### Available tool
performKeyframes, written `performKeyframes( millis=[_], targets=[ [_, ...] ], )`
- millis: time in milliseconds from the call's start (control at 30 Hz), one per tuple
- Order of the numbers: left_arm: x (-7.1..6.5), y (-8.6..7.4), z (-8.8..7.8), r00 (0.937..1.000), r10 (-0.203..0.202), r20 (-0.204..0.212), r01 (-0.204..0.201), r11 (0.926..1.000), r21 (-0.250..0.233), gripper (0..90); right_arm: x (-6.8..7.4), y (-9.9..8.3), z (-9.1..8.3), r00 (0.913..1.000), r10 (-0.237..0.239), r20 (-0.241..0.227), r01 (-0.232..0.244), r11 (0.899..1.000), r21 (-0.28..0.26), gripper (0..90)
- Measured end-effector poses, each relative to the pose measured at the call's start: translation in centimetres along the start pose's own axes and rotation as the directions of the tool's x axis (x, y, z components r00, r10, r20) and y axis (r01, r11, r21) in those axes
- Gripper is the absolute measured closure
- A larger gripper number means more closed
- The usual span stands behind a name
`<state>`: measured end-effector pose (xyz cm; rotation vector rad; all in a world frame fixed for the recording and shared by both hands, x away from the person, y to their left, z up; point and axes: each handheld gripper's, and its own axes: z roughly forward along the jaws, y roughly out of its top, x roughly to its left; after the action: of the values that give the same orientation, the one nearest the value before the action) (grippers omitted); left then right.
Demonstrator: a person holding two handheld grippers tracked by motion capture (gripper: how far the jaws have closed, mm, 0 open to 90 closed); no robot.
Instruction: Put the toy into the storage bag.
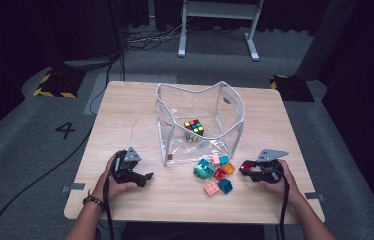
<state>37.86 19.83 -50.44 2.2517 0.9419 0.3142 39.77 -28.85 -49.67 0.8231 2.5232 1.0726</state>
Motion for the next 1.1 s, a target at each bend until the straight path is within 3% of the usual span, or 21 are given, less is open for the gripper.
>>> performKeyframes(
  millis=[333,400,667,1100],
  targets=[
    [0.0,0.0,0.0,1.0000,0.000,0.000,0.000,1.0000,0.001,6.9,-1.0,-0.1,-0.7,0.9990,0.018,0.041,-0.016,0.999,-0.039,59.0],
    [0.0,0.0,0.0,1.0000,-0.001,-0.001,0.001,1.0000,0.001,6.9,-1.3,-0.2,-1.0,0.9977,0.049,0.046,-0.046,0.997,-0.062,59.1],
    [0.0,0.0,0.0,1.0000,0.000,0.000,0.000,1.0000,0.001,6.9,-2.1,0.0,-1.7,0.9938,0.071,0.085,-0.064,0.994,-0.091,59.1],
    [0.1,0.0,0.0,1.0000,0.006,0.001,-0.006,1.0000,-0.002,6.9,-2.7,0.7,-2.7,0.9910,0.107,0.080,-0.095,0.985,-0.142,59.1]
  ],
)
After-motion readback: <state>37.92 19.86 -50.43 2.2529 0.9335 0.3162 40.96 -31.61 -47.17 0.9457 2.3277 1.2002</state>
